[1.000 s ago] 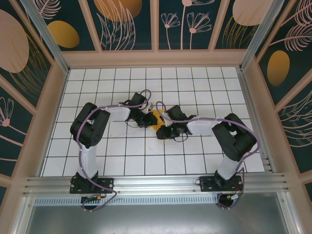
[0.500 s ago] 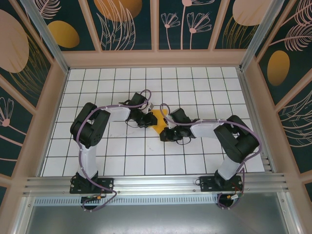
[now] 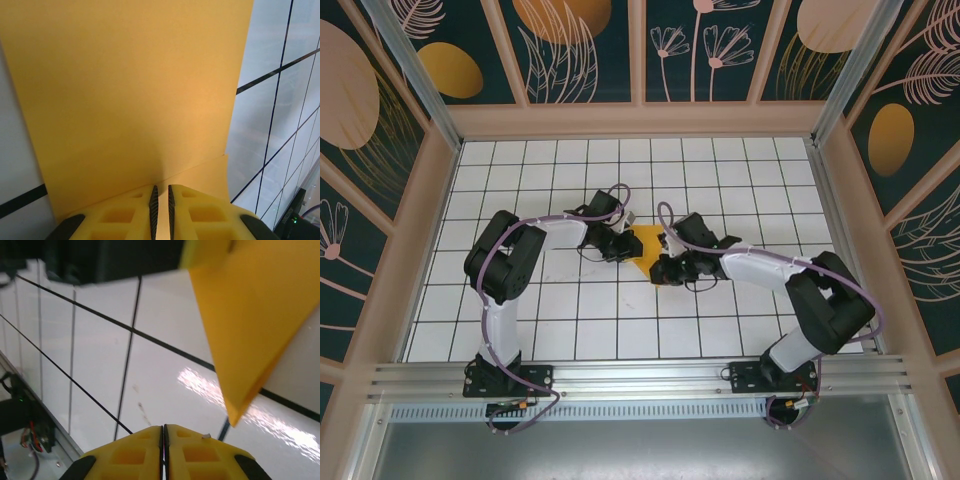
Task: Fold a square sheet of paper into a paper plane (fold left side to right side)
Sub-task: Third fold the triangle at the center of the table.
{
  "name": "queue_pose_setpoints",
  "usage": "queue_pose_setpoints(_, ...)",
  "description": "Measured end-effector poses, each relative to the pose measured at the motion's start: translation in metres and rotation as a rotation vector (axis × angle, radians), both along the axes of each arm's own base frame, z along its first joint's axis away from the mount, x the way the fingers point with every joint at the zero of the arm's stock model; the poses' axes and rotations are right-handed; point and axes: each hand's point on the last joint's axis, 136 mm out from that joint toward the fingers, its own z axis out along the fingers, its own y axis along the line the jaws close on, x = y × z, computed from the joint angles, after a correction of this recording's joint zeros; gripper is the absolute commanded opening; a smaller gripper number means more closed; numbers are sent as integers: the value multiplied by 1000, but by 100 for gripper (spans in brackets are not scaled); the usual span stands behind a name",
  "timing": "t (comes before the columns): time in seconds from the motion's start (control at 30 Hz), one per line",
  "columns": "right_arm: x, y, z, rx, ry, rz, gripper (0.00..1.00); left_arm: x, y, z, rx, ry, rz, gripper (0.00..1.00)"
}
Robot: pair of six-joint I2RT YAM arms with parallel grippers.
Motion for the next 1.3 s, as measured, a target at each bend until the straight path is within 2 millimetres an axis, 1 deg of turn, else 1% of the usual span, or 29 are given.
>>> queue_pose_setpoints(0.03,3,2,2,4,1,-7,9,0,0,0,0,0,0,19)
queue_pose_setpoints(0.1,8,5,-2,-5,15,-24,9,0,0,0,0,0,0,19)
queue_pose_setpoints(0.17,14,6,-15,-32,40,-47,8,0,0,0,0,0,0,19)
queue_pose_setpoints(0.3,16,1,-42,-96,95,-93,8,0,0,0,0,0,0,19)
queue_pose_setpoints(0.4,16,-2,-52,-124,121,-120,7,0,0,0,0,0,0,19)
queue_pose_setpoints(0.53,17,-3,-54,-130,134,-141,7,0,0,0,0,0,0,19)
queue_pose_setpoints(0.7,16,-4,-55,-132,148,-159,6,0,0,1,-1,-3,0,22)
queue_pose_setpoints(0.9,15,-5,-57,-120,146,-172,0,2,1,5,28,-24,10,23)
queue_pose_setpoints(1.0,15,-6,-57,-112,140,-176,0,6,7,12,52,-43,30,22)
queue_pose_setpoints(1.13,15,-6,-57,-103,138,-181,0,8,9,36,39,-86,40,19)
queue_pose_setpoints(1.23,16,-6,-57,-99,138,-180,0,3,10,54,15,-114,37,17)
queue_pose_setpoints(1.3,16,-6,-57,-97,138,-180,0,-4,10,58,2,-113,29,16)
